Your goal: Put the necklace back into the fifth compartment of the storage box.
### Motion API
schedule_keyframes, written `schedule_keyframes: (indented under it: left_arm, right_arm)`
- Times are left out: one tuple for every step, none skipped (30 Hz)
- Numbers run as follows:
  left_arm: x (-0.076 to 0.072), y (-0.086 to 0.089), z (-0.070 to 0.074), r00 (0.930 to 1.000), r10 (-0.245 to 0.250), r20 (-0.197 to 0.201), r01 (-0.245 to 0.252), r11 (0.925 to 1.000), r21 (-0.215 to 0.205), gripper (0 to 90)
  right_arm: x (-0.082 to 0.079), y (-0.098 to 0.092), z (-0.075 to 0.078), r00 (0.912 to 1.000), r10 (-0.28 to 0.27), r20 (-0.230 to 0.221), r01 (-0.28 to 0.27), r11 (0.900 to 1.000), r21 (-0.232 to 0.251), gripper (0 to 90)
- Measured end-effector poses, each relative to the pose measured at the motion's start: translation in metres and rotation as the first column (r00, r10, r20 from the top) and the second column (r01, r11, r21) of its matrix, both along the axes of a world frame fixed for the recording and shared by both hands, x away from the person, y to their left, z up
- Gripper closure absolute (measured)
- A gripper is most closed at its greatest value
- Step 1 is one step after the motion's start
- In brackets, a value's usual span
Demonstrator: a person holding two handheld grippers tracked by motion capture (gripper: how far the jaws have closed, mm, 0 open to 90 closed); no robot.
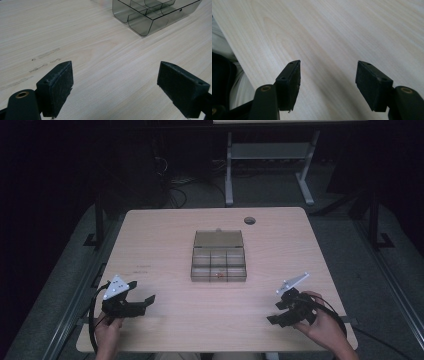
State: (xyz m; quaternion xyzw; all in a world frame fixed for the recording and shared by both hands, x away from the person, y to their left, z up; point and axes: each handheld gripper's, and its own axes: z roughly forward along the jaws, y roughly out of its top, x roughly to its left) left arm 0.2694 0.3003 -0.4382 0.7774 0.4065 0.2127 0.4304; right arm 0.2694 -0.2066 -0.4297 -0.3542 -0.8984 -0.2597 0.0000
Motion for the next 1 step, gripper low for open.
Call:
schedule_keyframes:
  left_arm:
    - [0.0, 0.0002, 0.0, 1.0, 0.001, -0.001, -0.001, 1.0, 0.002, 13.1]
  right_arm:
    - [-0.0026, -0.0004, -0.0006, 1.0, 0.0, 0.005, 0.0, 1.0, 0.004, 36.2]
